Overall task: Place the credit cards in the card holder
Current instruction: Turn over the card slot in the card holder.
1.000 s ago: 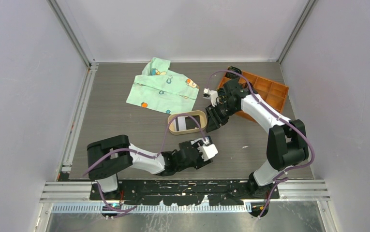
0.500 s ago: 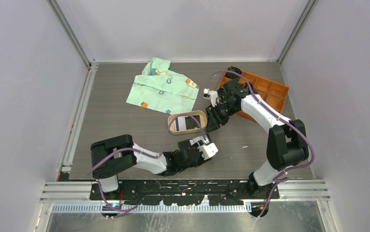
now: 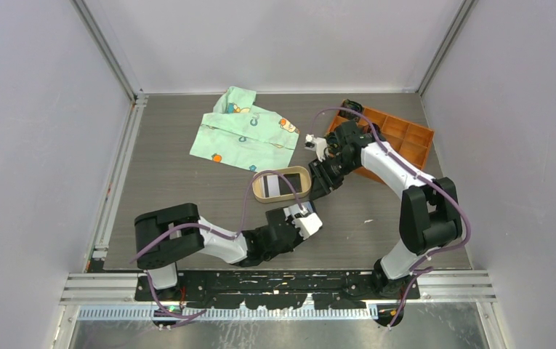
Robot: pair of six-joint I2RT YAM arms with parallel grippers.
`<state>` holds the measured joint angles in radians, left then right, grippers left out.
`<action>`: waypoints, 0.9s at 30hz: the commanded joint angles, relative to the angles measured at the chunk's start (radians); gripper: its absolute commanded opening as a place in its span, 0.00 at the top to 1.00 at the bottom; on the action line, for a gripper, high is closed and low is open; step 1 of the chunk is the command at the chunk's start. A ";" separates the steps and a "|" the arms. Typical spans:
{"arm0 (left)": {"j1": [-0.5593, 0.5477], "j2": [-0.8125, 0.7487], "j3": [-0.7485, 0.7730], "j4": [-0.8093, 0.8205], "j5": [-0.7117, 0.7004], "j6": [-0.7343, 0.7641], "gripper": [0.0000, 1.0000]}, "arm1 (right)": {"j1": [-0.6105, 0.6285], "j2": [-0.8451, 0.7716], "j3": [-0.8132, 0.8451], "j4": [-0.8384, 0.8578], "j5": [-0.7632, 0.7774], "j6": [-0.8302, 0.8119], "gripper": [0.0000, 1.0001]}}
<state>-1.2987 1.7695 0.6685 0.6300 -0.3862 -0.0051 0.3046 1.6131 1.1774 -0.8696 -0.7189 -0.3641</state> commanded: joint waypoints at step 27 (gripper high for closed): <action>-0.017 -0.056 -0.086 0.223 -0.116 -0.119 1.00 | 0.095 0.176 0.005 0.029 0.054 0.129 0.52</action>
<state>-1.3090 1.7367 0.5873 0.7574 -0.4561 -0.1089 0.3882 1.7889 1.1664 -0.8597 -0.7208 -0.2565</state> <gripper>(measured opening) 0.007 0.473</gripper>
